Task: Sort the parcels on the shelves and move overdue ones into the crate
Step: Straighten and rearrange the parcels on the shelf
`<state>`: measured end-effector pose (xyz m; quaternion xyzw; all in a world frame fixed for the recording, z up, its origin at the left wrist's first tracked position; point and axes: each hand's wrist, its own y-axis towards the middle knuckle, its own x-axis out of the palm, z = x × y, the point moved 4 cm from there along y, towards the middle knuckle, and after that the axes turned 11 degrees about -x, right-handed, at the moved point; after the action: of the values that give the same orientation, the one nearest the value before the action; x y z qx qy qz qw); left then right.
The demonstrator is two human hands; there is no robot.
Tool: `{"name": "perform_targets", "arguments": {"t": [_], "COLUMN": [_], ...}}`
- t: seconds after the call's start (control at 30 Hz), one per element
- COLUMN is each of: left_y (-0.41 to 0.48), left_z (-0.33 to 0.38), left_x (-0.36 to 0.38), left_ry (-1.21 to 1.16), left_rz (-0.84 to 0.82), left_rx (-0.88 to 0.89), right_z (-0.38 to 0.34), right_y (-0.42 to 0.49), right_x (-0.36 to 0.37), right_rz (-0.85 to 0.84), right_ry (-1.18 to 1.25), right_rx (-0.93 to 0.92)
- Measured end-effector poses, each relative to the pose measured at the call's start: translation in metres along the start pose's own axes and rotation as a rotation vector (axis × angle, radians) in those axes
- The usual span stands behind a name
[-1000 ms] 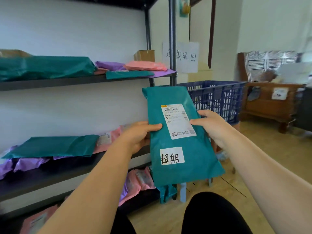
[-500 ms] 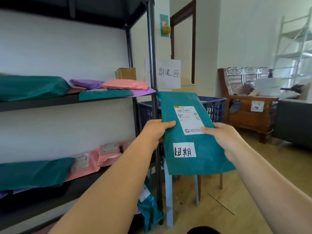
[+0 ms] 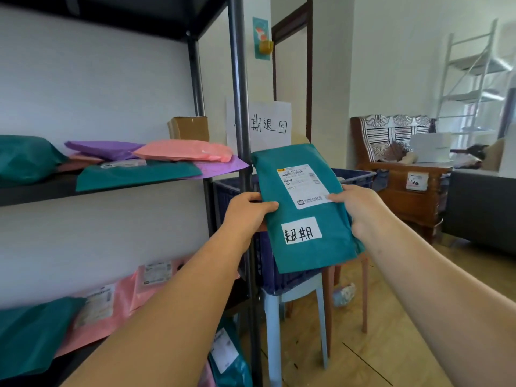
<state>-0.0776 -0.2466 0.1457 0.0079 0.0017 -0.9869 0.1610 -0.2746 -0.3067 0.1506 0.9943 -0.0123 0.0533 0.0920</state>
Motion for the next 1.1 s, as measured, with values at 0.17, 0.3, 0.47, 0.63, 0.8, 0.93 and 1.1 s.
{"name": "perform_targets", "arguments": {"t": [0.17,0.3,0.47,0.63,0.8,0.93,1.1], "left_y": [0.028,0.052,0.075,0.112,0.138,0.151,0.161], "left_z": [0.005,0.011,0.028,0.042,0.045,0.047,0.047], "left_x": [0.005,0.013,0.029,0.044,0.053,0.067,0.076], "left_ry": [0.105,0.315,0.625,0.919,1.035,1.188,1.348], "left_rz": [0.104,0.247,0.349,0.376,0.342,0.222,0.11], "left_rx": [0.096,0.196,0.324,0.297,0.143,0.035,-0.062], "right_z": [-0.006,-0.01,-0.013,-0.013,-0.009,-0.006,0.011], "right_y": [0.031,0.05,0.086,0.132,0.162,0.183,0.213], "right_x": [0.013,0.022,0.034,0.05,0.065,0.072,0.085], "right_rz": [-0.044,-0.134,-0.157,-0.203,-0.279,-0.354,-0.475], "right_ry": [-0.072,-0.167,-0.393,-0.642,-0.828,-0.986,-1.205], "right_rx": [-0.063,-0.121,-0.171,-0.162,-0.199,-0.252,-0.274]}}
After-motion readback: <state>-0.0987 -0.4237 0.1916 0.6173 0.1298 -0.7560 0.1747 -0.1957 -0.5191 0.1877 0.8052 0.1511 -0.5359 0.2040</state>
